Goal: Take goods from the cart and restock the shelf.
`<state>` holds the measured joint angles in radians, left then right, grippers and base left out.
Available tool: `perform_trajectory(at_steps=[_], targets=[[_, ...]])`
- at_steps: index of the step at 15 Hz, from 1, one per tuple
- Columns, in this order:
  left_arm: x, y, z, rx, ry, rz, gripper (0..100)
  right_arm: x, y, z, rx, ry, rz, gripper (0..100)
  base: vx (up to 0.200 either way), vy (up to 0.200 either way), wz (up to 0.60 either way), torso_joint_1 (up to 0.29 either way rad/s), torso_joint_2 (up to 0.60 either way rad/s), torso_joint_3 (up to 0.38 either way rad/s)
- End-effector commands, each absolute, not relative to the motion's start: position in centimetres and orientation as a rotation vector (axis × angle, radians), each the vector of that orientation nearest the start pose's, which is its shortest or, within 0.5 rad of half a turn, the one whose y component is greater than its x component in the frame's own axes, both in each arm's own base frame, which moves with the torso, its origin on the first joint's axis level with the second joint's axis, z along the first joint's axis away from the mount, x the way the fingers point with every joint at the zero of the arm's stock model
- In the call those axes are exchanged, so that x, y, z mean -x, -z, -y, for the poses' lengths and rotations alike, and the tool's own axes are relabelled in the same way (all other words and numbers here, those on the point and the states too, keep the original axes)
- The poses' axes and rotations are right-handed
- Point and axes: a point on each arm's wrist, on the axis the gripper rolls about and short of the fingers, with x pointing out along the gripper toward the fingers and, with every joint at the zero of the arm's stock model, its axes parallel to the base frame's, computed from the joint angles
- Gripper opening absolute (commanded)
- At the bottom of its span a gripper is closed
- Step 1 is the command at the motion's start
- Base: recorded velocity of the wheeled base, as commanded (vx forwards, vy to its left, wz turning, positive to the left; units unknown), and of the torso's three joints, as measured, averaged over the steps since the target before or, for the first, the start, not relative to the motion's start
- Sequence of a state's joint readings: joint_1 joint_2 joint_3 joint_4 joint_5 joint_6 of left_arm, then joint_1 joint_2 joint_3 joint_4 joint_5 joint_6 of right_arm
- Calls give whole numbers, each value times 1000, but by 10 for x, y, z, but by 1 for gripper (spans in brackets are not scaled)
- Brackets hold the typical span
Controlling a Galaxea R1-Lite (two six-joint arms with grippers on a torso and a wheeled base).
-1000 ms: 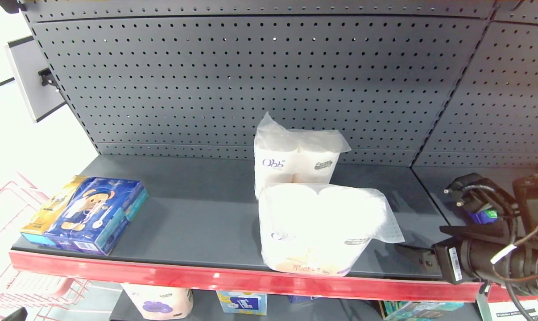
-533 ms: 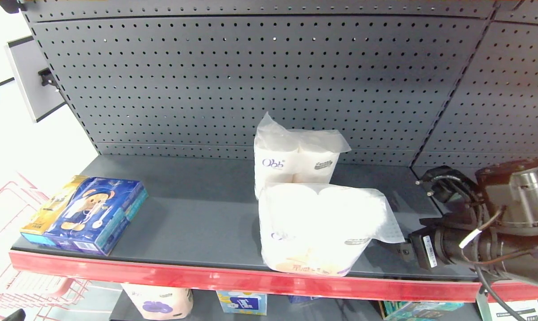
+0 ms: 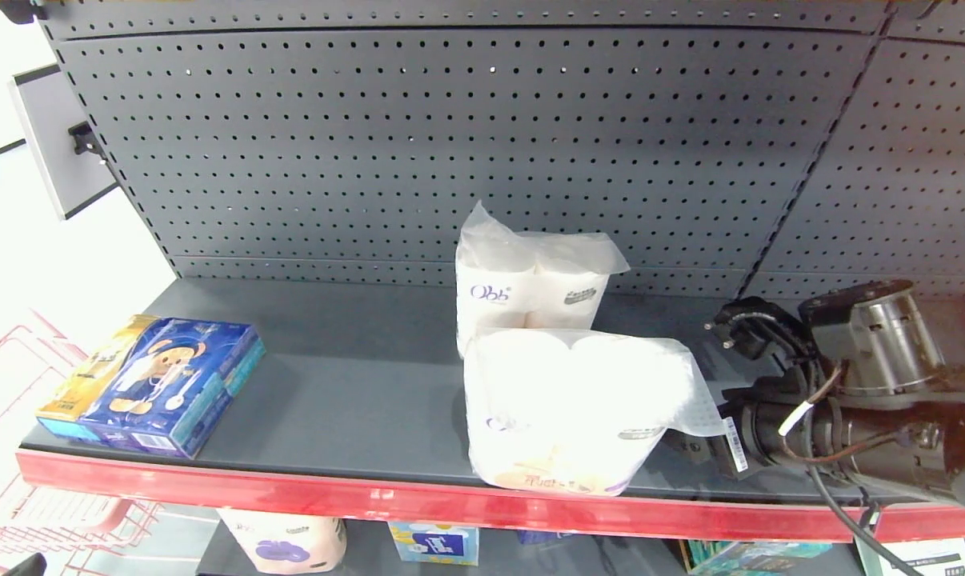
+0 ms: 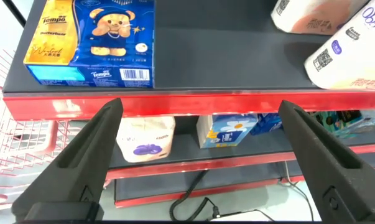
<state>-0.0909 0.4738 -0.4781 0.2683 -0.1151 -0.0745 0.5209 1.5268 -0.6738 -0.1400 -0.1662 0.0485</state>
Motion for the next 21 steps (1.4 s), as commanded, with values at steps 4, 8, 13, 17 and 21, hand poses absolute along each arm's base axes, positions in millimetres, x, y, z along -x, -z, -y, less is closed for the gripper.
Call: perform_trajectory(at_steps=[4,8,13,17,21], targets=[[-8,-186,3,78,195,-283,100,-212,-149,-120,202,-332,-690,100,0,0,0,0,0,0],[-8,-186,3,78,195,-283,100,-210,-146,-119,208,-324,-699,100,0,0,0,0,0,0],[-7,-185,3,78,197,-283,100,-199,-144,-112,212,-314,-708,100,0,0,0,0,0,0],[-7,-185,3,78,197,-280,100,-196,-141,-113,219,-325,-716,100,0,0,0,0,0,0],[-7,-185,3,78,195,-280,100,-198,-138,-115,226,-330,-729,100,0,0,0,0,0,0]])
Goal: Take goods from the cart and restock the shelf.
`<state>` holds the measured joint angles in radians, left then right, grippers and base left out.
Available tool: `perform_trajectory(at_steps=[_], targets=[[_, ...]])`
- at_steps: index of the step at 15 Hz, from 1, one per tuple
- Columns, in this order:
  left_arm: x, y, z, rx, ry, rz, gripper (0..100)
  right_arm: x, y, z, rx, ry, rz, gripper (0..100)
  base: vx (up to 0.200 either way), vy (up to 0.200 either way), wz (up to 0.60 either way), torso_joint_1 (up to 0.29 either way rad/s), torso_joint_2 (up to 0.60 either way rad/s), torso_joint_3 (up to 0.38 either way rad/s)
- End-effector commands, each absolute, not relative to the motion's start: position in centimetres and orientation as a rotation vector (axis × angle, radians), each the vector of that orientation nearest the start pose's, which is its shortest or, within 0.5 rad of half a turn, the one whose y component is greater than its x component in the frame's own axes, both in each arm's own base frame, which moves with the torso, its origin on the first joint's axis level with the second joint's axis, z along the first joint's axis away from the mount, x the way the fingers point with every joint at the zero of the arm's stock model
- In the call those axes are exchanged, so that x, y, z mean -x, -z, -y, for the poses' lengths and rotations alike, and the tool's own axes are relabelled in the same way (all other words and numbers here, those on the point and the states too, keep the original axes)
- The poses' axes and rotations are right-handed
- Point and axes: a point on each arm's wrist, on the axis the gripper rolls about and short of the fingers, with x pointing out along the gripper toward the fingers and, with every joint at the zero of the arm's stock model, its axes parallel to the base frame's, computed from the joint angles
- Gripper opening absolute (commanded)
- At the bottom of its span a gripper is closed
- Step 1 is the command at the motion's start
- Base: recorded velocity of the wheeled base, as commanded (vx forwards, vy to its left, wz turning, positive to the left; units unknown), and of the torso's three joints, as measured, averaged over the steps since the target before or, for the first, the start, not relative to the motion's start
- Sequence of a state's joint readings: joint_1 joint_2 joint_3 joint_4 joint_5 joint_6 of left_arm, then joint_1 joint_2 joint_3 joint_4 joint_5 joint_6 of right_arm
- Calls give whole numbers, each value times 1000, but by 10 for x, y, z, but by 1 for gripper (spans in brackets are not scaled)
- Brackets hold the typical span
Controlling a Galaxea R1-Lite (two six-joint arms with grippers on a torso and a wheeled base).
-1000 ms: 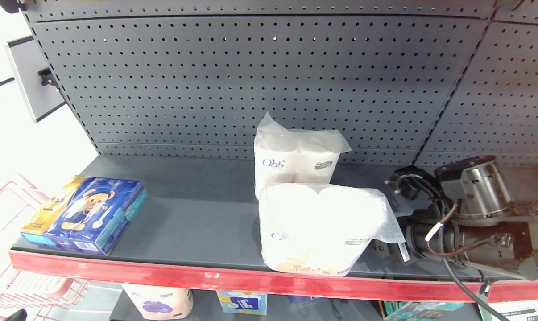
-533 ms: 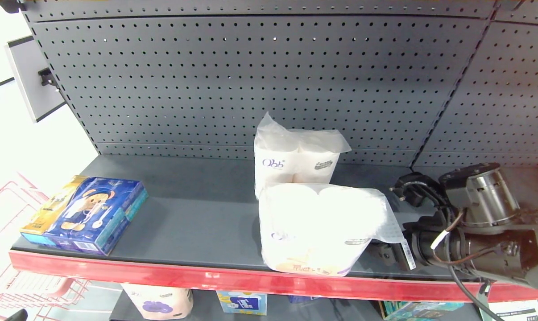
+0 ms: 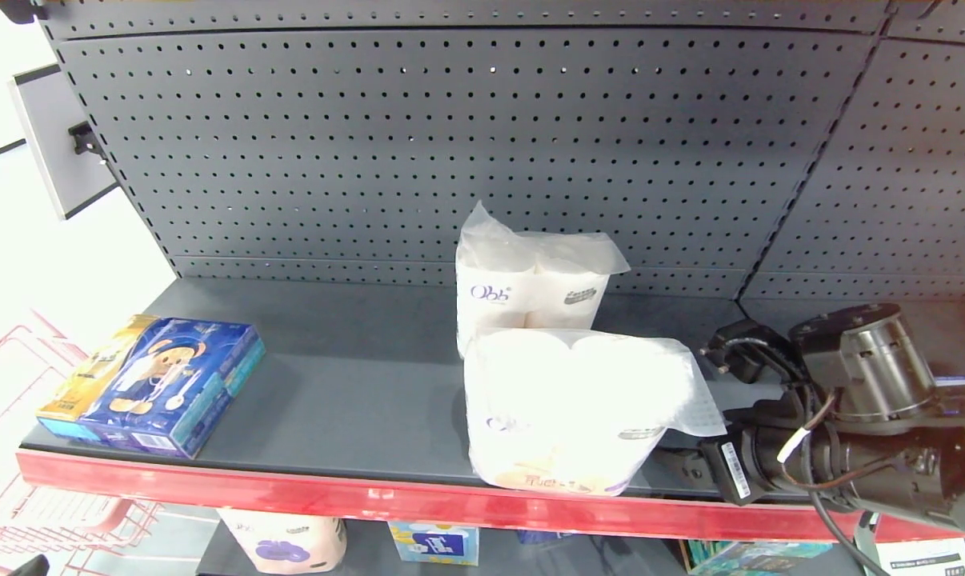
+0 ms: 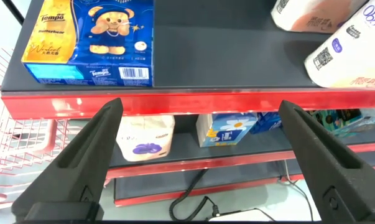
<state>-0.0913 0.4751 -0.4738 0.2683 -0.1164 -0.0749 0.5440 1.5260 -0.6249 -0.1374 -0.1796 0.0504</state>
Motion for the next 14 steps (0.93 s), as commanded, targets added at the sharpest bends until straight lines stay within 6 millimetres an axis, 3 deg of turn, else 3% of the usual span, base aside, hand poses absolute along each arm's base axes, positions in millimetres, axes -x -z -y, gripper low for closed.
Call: perform_trajectory(at_steps=[1,14], targets=[[-7,-185,3,78,195,-280,100,-198,-138,-115,226,-330,-729,100,0,0,0,0,0,0],[-7,-186,3,78,197,-280,100,-199,-134,-124,243,-356,-742,100,0,0,0,0,0,0]])
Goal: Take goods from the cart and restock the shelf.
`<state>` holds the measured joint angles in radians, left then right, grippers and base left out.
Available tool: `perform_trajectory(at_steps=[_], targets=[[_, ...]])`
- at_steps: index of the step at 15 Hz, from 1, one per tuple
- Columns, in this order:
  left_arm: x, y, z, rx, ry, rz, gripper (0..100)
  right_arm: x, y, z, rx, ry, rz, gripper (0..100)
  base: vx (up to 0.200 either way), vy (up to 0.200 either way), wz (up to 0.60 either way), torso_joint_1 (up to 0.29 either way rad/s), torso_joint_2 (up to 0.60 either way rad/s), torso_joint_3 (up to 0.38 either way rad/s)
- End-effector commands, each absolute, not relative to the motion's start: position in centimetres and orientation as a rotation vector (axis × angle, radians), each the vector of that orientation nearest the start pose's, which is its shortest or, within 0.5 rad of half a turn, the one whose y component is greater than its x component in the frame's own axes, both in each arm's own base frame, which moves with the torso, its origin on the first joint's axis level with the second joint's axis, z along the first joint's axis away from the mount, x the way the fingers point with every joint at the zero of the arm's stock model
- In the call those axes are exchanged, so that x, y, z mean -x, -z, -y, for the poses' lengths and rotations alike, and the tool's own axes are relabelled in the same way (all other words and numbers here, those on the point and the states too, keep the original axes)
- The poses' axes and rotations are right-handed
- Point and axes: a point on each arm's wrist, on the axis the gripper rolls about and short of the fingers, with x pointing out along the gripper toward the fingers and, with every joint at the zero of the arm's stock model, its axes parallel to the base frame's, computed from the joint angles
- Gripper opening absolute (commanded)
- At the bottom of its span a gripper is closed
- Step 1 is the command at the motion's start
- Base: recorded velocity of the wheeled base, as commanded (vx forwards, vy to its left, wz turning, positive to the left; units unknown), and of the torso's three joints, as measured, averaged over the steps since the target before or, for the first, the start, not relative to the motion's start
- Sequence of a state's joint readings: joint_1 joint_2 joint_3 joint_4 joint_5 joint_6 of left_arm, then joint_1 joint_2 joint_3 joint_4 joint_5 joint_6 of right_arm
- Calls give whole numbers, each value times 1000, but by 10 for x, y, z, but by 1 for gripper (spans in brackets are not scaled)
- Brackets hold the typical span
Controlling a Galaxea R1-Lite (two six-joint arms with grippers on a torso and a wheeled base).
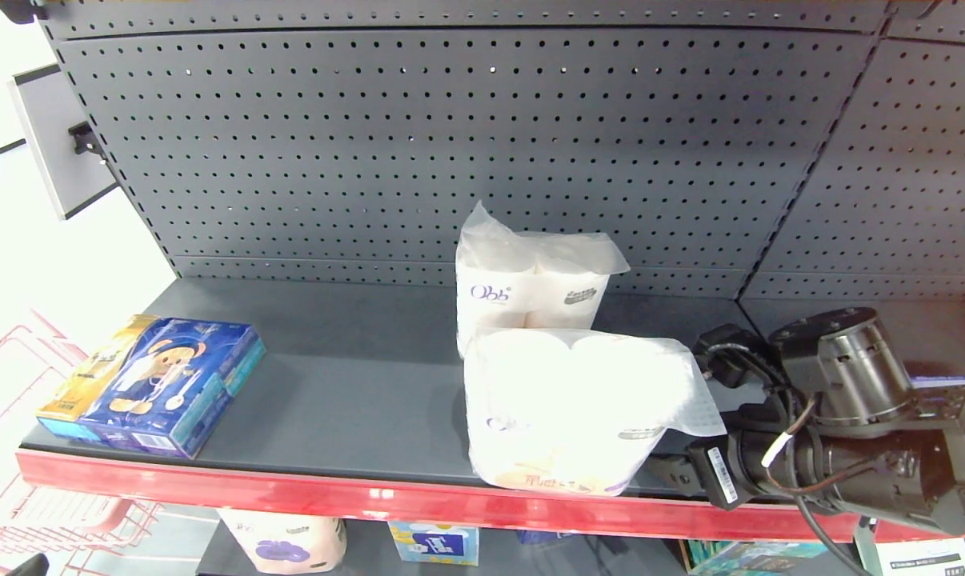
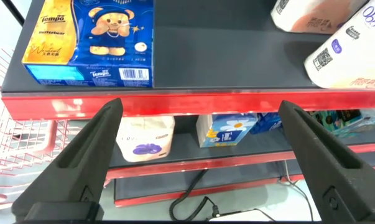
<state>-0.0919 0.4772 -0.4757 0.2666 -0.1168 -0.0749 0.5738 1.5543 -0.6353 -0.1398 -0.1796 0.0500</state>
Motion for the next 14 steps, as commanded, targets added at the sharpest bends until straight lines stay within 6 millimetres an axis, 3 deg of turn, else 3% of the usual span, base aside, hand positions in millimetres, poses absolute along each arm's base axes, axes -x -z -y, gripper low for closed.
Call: perform_trajectory(at_steps=[1,14], targets=[[-7,-186,3,78,197,-280,100,-200,-133,-126,246,-359,-743,100,0,0,0,0,0,0],[-7,-186,3,78,196,-277,100,-204,-134,-135,253,-382,-736,100,0,0,0,0,0,0]])
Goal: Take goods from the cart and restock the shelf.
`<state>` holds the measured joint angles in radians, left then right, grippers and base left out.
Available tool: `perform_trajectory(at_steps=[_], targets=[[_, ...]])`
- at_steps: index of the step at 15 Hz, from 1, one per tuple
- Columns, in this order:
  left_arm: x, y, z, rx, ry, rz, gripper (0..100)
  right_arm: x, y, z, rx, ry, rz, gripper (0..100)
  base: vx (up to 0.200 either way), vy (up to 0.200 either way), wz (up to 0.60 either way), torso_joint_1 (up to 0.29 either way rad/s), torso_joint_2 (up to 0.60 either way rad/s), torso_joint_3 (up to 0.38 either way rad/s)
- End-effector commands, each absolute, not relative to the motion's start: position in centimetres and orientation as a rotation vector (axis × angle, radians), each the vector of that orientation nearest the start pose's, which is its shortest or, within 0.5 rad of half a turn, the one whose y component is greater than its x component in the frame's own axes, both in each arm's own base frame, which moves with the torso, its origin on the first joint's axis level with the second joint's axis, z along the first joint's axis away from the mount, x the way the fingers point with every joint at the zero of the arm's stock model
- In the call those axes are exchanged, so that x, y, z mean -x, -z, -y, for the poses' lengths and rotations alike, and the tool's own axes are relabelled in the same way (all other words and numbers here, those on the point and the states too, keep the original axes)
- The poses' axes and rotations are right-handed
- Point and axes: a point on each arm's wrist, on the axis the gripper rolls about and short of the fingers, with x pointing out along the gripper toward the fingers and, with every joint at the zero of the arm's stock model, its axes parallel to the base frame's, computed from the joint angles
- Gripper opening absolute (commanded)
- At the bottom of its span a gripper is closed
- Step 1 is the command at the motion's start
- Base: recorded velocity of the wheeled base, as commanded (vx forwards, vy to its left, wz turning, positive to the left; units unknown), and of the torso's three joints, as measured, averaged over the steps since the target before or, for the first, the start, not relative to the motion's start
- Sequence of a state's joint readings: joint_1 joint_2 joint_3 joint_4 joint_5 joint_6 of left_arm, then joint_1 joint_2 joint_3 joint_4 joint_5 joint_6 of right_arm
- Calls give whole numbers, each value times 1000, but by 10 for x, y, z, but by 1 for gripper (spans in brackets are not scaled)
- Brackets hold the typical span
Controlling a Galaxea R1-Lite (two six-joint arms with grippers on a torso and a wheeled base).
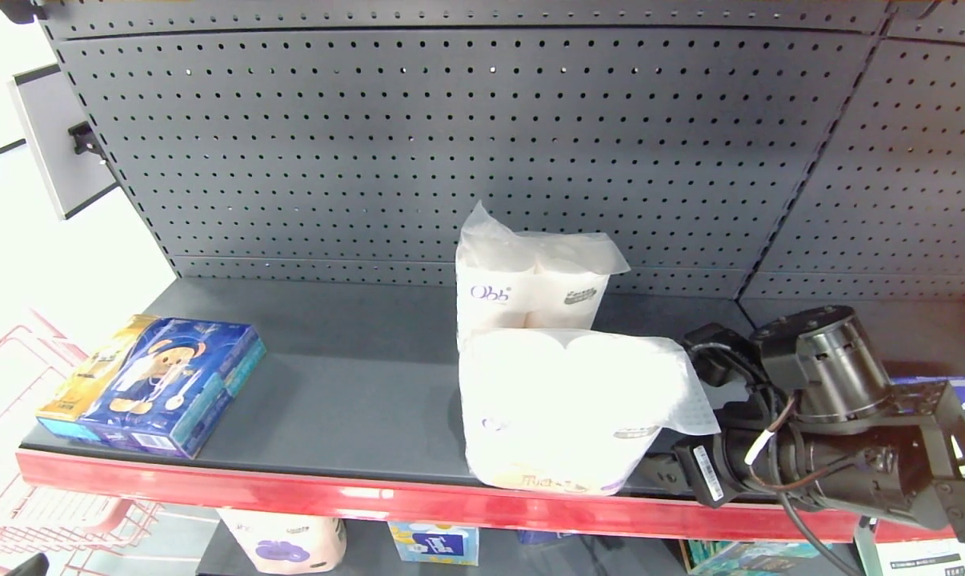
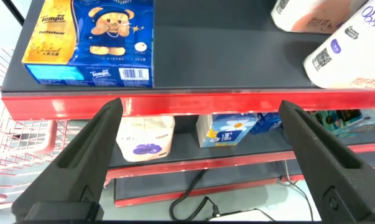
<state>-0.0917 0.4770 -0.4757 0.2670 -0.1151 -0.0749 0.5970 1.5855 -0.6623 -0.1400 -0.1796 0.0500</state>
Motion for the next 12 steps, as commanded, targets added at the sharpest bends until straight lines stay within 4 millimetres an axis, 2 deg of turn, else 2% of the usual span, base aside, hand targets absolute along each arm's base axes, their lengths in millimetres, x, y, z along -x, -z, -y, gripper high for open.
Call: perform_trajectory(at_steps=[1,12], targets=[[-6,-186,3,78,197,-275,100,-205,-134,-137,255,-385,-739,100,0,0,0,0,0,0],[-6,-186,3,78,194,-272,100,-210,-134,-147,260,-405,-732,100,0,0,0,0,0,0]])
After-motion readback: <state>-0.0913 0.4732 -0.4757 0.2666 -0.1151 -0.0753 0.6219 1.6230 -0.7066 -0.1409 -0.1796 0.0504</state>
